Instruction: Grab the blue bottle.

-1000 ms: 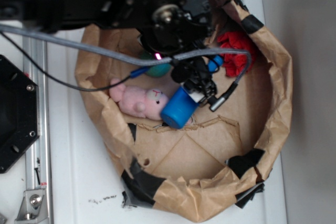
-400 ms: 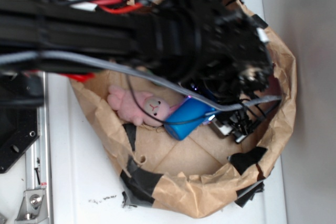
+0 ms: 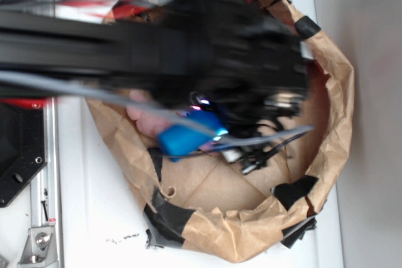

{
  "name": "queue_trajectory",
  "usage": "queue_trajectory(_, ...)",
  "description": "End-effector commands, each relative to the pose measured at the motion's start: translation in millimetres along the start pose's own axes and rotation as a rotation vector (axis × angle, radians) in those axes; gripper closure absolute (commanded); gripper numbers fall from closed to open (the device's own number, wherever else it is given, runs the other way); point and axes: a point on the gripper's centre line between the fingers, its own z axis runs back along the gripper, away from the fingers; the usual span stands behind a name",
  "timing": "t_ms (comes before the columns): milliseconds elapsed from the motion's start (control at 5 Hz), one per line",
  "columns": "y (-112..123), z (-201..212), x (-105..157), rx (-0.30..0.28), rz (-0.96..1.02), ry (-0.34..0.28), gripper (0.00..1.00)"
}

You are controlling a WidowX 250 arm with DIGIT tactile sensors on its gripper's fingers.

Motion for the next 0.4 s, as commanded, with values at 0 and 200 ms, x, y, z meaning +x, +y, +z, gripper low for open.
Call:
queue_trajectory(0,22.0,88.3,7.9,-0.023,-0.214,-0.307,1.00)
queue_trajectory(200,18.4,83.9,17.7,-0.032,-0.203,-0.251,1.00)
